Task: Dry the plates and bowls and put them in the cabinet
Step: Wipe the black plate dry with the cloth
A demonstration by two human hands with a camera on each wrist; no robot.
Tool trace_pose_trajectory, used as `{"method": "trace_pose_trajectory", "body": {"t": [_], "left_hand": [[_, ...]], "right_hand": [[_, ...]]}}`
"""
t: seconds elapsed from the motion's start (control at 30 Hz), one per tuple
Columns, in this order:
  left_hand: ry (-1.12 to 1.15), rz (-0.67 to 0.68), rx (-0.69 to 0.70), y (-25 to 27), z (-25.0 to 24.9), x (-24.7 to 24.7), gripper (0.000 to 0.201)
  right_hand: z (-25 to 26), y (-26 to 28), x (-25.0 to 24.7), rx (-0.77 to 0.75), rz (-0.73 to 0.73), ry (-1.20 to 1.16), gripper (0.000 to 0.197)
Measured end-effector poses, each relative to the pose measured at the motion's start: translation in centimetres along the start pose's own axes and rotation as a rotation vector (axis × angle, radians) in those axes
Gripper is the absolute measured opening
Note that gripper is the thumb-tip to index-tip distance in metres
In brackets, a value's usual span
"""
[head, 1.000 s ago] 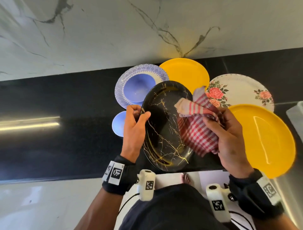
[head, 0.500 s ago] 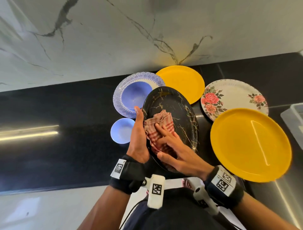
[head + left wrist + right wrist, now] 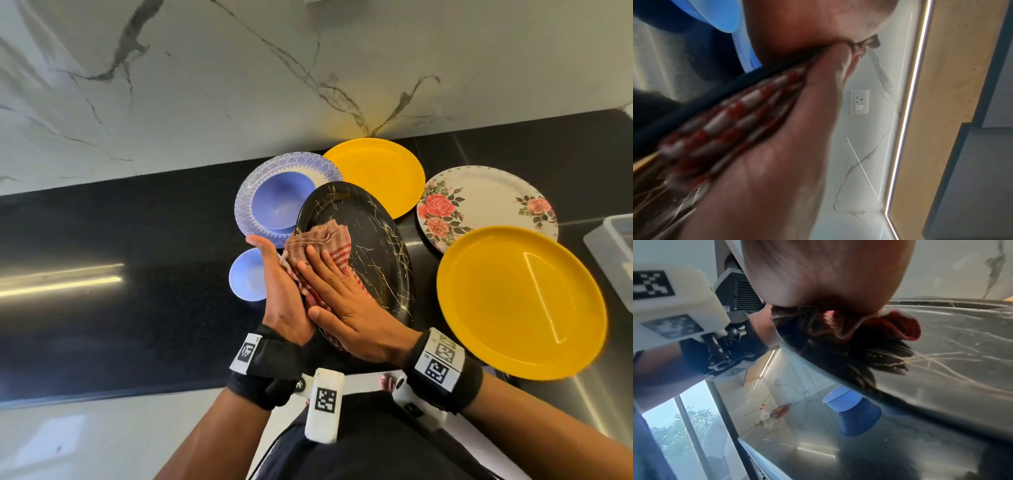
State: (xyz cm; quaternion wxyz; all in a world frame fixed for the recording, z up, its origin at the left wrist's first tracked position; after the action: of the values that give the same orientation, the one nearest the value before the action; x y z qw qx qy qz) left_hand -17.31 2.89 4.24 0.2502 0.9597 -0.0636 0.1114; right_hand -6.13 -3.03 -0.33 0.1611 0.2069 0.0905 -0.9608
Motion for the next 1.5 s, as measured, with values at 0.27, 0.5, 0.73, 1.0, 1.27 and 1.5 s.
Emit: {"method": "trace_pose_trajectory", "body": {"t": [0.27,0.5,0.73,1.0,1.27,1.5], "left_hand": [[-0.127,0.056,0.064,0.6,-0.9,0.8,0.091],[-0.241,0.196,0.069,-0.2,0.1,-0.2,0.071],[-0.106,0.193,0.131,-0.2,0.6,-1.3,0.062],[-0.123,0.158,0.111,-0.6,0.8,-2.7,0.06],[-0.141,0.192,0.105,-2.4,0.8,-2.9,0.075],[-0.069,0.188,0.071,-2.8,1.4,-3.3,0.101]], "right_hand": [[-0.1,-2.4,-0.1,0.004,-0.112,-0.065,0.06],[-2.0,-4.7,-1.8,0.038,-0.153,-0.064,0.057],[-6.2,-6.7,-4.5,0.263,-0.206,-0.06,0.057],[-8.0,-5.4,-5.8,0.36,-0.18,-0.075,0.058],[-2.8,-5.5,-1.4,-0.023,0.003,0.19,0.059],[-3.2,-2.7,0.7,-0.025,0.073,0.251,0.063]]}}
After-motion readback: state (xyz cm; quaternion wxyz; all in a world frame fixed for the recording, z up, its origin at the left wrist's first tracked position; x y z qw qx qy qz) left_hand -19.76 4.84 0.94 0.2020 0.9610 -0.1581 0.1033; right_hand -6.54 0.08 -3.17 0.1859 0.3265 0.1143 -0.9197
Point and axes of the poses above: each hand's wrist, its own y-axis away from the middle knuckle, its own x-axis out of the palm, z = x × y, the point moved 1 cm from there along -y, towards the middle knuckle, and after that the axes turned 13 degrees about -y, right-handed, at the moved point
